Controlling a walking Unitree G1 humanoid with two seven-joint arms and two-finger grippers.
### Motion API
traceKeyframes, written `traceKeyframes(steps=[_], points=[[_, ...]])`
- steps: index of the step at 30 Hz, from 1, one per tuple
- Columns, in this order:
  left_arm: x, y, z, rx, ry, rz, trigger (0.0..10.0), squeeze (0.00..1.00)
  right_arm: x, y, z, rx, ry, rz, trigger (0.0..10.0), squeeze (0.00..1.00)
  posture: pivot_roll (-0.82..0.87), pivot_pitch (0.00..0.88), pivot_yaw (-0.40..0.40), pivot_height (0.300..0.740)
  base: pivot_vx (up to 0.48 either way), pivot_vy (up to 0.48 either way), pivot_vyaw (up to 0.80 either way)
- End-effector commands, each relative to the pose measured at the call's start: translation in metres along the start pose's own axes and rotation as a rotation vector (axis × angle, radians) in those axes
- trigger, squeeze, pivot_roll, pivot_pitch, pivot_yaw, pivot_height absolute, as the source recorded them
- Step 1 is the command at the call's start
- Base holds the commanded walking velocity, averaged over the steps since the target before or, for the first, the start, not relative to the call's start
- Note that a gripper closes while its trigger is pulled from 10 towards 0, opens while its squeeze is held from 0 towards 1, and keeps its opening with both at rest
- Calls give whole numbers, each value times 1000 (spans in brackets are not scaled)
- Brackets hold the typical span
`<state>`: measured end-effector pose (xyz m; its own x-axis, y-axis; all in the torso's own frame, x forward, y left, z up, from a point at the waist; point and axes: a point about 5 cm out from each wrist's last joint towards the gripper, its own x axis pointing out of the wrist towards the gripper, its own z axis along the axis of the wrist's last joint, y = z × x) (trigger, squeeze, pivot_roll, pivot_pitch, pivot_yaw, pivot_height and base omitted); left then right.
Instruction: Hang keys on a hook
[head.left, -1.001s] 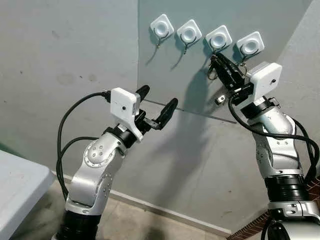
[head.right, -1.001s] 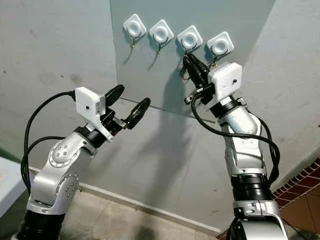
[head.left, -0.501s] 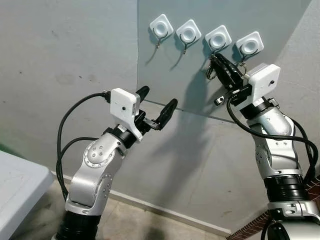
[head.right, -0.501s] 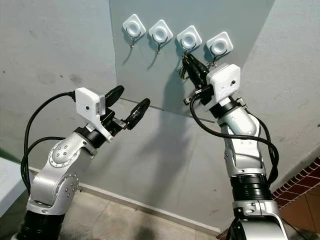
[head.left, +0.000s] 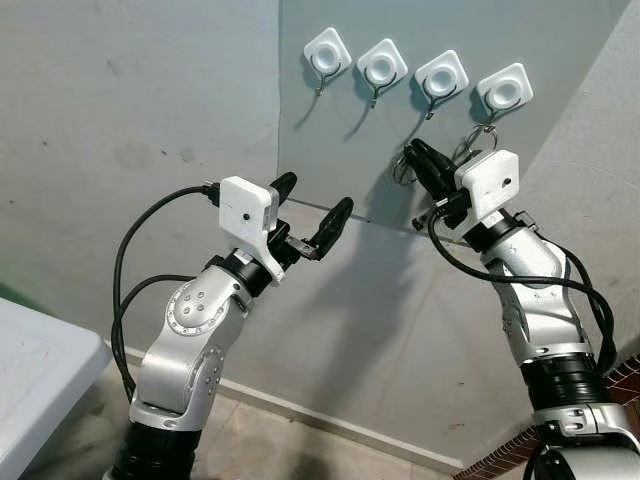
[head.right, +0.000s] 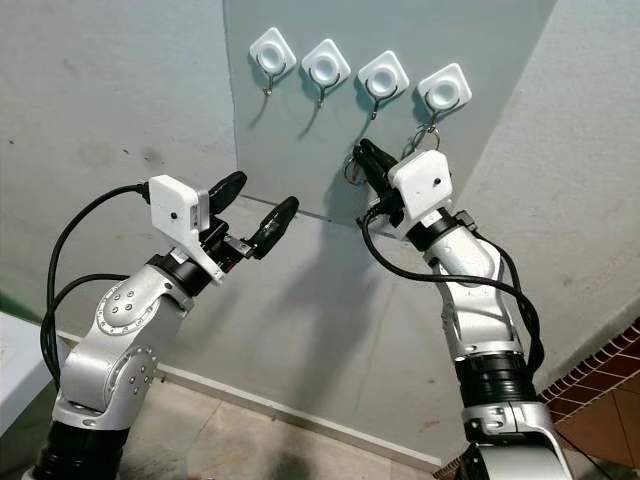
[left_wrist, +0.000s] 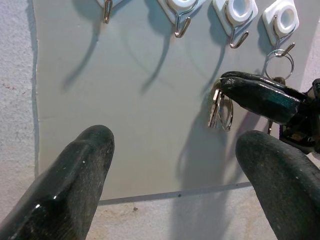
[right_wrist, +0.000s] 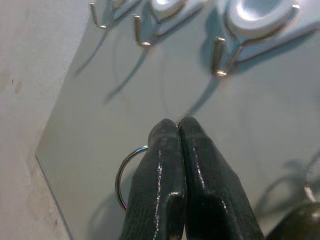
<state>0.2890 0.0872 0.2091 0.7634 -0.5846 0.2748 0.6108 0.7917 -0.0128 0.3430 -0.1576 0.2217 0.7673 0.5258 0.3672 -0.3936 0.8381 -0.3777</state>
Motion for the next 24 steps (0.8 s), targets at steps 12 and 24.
traceKeyframes(steps=[12,24], points=[[2,-2,3,2,-11,-8,10000,0,-3,-21,22,78,-158,-157,10000,0,34,0,-60,715,0,0,0],[1,0,5,19,-28,9,10000,0,-15,-4,19,159,-159,-142,10000,0,35,0,-62,715,0,0,0]])
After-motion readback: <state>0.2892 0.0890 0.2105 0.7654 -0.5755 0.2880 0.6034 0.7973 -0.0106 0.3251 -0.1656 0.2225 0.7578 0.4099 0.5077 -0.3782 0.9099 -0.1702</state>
